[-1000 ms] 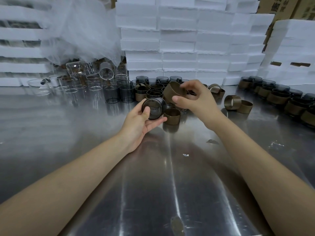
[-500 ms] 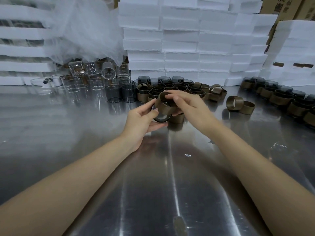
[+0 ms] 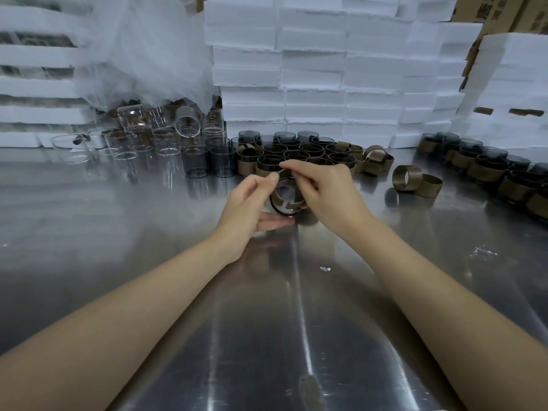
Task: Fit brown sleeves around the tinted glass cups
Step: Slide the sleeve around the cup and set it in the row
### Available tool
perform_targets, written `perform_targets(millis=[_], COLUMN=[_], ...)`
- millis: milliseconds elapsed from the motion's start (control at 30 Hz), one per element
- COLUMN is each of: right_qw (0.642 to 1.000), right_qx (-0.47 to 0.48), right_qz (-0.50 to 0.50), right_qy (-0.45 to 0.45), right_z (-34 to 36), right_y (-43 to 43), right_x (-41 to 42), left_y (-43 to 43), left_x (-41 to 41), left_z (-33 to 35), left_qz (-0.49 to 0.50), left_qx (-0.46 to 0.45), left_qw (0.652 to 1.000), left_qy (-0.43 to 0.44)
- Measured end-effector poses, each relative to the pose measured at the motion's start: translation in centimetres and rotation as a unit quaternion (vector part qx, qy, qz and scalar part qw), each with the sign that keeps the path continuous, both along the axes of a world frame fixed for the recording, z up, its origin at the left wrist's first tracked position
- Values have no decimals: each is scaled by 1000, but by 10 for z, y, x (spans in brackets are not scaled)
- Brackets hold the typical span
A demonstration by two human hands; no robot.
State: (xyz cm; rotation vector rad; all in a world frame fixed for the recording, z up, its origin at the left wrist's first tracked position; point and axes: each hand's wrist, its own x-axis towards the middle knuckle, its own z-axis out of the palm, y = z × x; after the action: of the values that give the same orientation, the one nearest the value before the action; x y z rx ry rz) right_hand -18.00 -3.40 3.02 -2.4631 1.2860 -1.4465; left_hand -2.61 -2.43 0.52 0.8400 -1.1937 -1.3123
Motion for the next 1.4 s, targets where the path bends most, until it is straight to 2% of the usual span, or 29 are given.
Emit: perform_targets(millis=[100,200,433,567,667,800,1067,1400], right_qw=[998,999,983,972,963,971,979,978], right_qx=[-2,23,180,228,264,239,200,200], right_qz=[-17,1,40,35,38,14,13,26], right_qy=[53,24,8,49,44,24,44,56], right_z=[5,8,8,6,4,1,1,-1], right_y=[3,6,5,4,2,1,-1,-2], right_x=[0,-1,0,3,4,4,4,-3], left_y=[3,3,3,1,1,-1,-3,-4], left_x=[-2,-5,-4,-3,-3,-4,-4,-4], left_z=[-1,-1,-1,-2,-3,-3,-4,-5], left_qz=[0,11,40,39,35,34,43,28], left_qx=[-33,-35,-26,-25,-33,-33,-27,-37], left_qw=[999,999,999,999,999,999,999,999], left_qy=[-29,-29,-6,3,3,4,-19,-28])
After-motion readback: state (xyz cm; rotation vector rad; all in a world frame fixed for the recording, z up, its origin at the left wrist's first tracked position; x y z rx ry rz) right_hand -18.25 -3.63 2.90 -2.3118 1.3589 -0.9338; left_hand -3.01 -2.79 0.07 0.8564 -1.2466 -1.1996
